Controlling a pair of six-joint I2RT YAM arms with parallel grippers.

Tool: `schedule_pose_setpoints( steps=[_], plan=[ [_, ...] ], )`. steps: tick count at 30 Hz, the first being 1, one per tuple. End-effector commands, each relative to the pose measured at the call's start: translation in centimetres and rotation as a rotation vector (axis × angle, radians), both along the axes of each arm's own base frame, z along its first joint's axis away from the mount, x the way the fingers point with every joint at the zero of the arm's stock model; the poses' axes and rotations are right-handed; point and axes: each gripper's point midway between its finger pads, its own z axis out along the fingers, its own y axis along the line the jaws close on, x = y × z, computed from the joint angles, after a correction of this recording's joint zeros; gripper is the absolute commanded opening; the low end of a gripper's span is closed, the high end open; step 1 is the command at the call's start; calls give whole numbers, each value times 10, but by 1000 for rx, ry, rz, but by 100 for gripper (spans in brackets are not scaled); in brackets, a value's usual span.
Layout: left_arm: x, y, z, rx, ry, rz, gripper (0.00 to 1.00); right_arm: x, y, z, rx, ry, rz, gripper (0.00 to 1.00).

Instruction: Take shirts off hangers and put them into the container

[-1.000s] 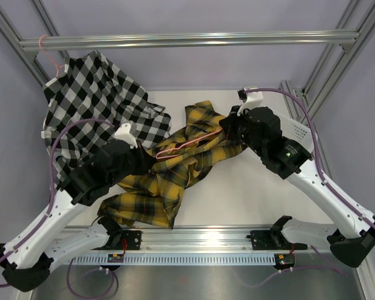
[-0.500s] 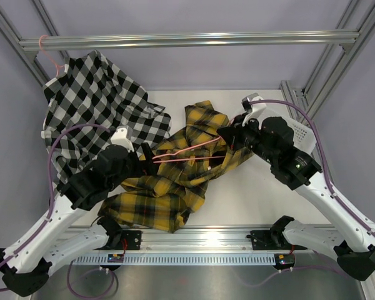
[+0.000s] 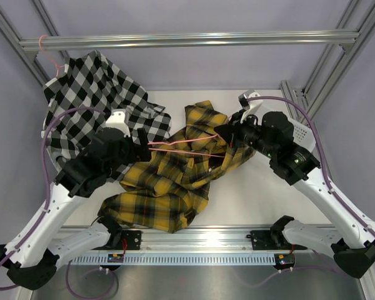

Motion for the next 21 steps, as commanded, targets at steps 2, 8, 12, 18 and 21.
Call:
schedule_pose_setpoints(
  steps=[2,8,12,18,21],
  plan=[
    [7,-47,106,-212,-253,-192,99,-44,47,1,26,42,328,0],
    [-12,-31,131,-115,-338,-277,99,-44,54,-6,-16,49,359,0],
    [-21,-23,111,-58,-317,-299,99,-39,54,7,35,29,325,0],
    [-27,2,24,-17,-154,-160,99,-35,55,44,105,-21,299,0],
    [-29,12,-9,0,-100,-94,99,-41,57,66,141,-44,334,0]
  ],
)
